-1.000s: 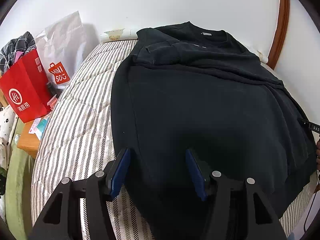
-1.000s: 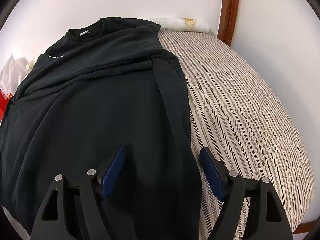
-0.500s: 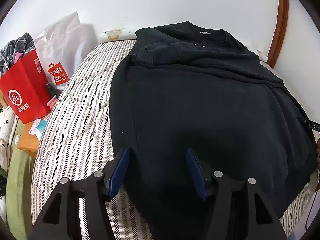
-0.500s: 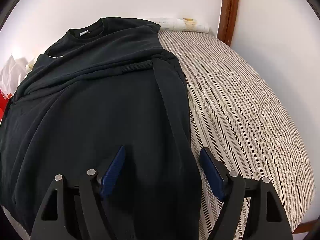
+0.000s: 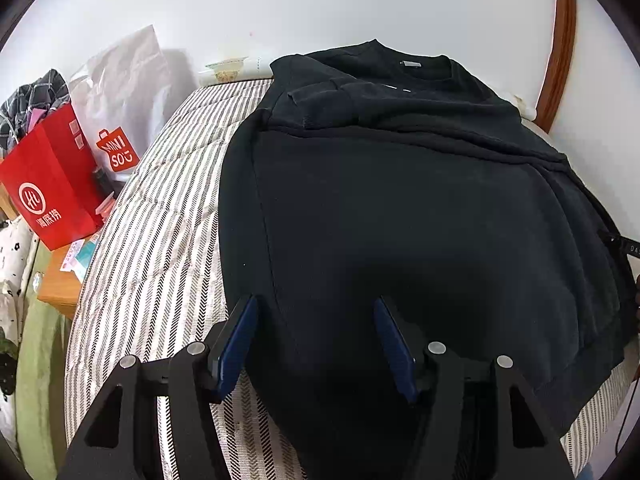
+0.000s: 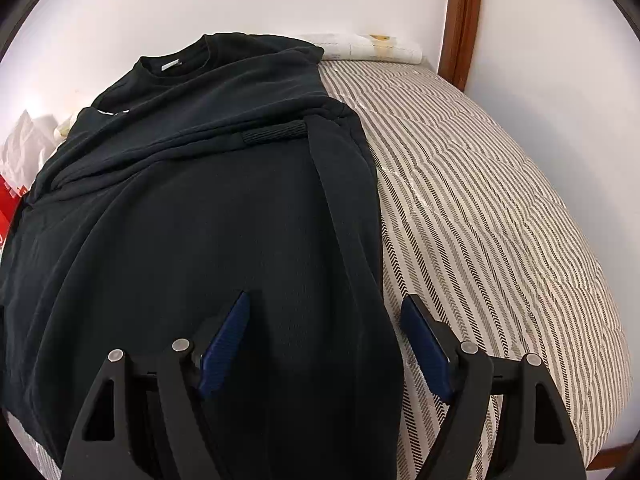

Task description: Fold small clothes

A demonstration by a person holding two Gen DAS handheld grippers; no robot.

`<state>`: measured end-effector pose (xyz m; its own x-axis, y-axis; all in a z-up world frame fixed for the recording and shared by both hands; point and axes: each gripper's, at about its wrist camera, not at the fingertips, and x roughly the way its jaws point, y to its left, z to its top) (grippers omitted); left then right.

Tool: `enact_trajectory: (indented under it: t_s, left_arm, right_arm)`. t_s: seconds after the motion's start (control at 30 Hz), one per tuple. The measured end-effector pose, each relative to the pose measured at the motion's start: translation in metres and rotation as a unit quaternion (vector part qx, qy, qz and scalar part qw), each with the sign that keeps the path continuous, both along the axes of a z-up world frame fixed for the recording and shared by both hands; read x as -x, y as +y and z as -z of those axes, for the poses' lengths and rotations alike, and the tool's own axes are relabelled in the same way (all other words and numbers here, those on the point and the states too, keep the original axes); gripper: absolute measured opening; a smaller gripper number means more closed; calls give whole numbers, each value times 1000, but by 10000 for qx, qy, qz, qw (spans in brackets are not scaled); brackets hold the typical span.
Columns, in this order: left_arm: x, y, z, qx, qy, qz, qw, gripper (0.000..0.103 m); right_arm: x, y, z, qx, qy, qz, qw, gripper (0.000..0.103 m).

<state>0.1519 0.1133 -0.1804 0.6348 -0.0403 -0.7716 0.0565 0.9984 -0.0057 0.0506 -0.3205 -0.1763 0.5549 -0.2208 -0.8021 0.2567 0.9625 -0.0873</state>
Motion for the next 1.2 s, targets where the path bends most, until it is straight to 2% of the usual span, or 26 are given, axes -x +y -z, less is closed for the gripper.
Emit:
enact_trajectory:
  t_s: [0.17, 0.3, 0.4, 0.5, 0.67, 0.8, 0.87, 0.97, 1.0, 1.03, 1.07, 1.1, 1.13, 1.17, 1.2]
  left_arm:
    - [1, 4, -2, 127, -25, -3, 9999, 58]
    - [8, 21, -9, 598, -257, -55, 9979, 58]
    - [16, 28, -12, 515, -311, -144, 9981, 58]
    - [23, 33, -7, 603, -123, -209, 9979, 58]
    - [41, 33, -5, 590, 1, -282, 9979, 58]
    - [46, 29, -4, 643, 22, -339, 9974, 57]
    - [46, 23, -3, 580, 63, -422, 9974, 56]
    - [45, 8, -3, 396, 110, -499, 9979, 56]
    - [45, 1, -2, 193, 133, -526, 9983, 55]
    - [44, -4, -2, 70, 140, -531, 9985, 51]
    - [45, -7, -3, 58, 133, -497, 9987, 40]
    - [46, -8, -3, 162, 143, -449, 9988, 36]
    - [46, -7, -4, 185, 144, -454, 9987, 32]
    - [45, -6, -4, 192, 141, -463, 9986, 19]
    - [43, -4, -5, 216, 145, -496, 9984, 12]
  right_arm:
    - [1, 1, 0, 0, -13, 21, 10000, 77]
    - [6, 1, -2, -59, -16, -66, 10000, 77]
    - [20, 5, -5, 27, -84, -354, 9993, 76]
    - [37, 9, -3, 269, -241, -566, 9977, 76]
    - [55, 4, -7, 2, -278, -391, 9988, 64]
    - [63, 6, -5, 7, -216, -418, 9989, 59]
    - [63, 6, -3, -107, -256, -363, 9990, 51]
    - [57, 15, -2, -189, -316, -284, 9989, 47]
    - [54, 18, -1, -140, -315, -250, 9991, 47]
    - [52, 22, -1, -87, -308, -269, 9991, 43]
    - [49, 27, -1, -47, -313, -325, 9990, 37]
    - [49, 29, 0, -46, -325, -349, 9989, 34]
    - [48, 31, 0, -47, -338, -385, 9987, 24]
    - [48, 33, -1, -41, -360, -456, 9983, 13]
    - [49, 34, -2, -31, -402, -488, 9980, 13]
